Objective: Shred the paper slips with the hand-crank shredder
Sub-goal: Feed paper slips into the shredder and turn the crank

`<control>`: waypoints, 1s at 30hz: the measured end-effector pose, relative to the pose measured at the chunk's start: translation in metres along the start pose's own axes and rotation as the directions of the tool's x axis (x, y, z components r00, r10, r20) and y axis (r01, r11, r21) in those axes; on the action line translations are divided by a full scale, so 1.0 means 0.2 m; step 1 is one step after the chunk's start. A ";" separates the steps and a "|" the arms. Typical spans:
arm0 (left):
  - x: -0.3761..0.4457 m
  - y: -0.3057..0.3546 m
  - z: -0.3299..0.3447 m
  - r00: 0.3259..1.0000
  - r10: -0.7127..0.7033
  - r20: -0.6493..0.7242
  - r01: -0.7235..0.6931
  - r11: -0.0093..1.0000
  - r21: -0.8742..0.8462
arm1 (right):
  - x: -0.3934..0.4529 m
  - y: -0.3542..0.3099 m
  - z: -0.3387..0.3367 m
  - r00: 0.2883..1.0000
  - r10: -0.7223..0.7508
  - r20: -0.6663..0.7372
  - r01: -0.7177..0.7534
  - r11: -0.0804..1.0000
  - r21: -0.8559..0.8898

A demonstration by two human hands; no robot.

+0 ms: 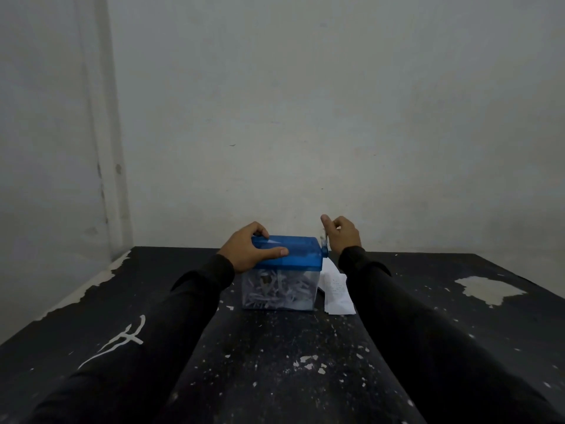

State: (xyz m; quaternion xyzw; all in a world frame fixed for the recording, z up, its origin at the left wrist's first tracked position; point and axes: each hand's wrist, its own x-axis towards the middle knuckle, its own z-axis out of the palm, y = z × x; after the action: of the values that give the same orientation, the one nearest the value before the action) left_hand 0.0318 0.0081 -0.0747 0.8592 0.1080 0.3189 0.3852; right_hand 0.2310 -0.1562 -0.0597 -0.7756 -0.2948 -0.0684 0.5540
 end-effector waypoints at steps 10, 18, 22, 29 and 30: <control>0.00 0.01 0.00 1.000 -0.003 -0.006 0.003 1.000 -0.002 | -0.15 0.20 0.02 0.953 0.183 0.241 -0.156 0.980 -0.125; -0.01 0.00 0.00 1.000 -0.007 -0.006 0.007 1.000 0.003 | -0.37 0.29 -0.13 0.891 0.128 0.437 -0.112 0.992 -0.063; -0.01 0.01 0.00 1.000 -0.015 -0.020 0.015 1.000 0.000 | -0.38 0.33 -0.16 0.976 0.079 0.203 -0.058 0.993 -0.107; -0.01 0.02 0.01 0.999 -0.019 -0.027 0.019 1.000 -0.004 | -0.30 0.50 -0.16 0.904 0.371 0.212 -0.168 0.765 -0.622; -0.01 0.02 0.01 1.000 -0.019 -0.025 0.019 1.000 -0.006 | -0.30 0.50 -0.15 0.899 0.386 0.208 -0.190 0.769 -0.610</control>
State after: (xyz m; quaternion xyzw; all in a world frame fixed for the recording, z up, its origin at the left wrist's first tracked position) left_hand 0.0307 0.0030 -0.0745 0.8530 0.1202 0.3261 0.3894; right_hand 0.2423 -0.2275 -0.1555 -0.9427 -0.2220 0.0601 0.2418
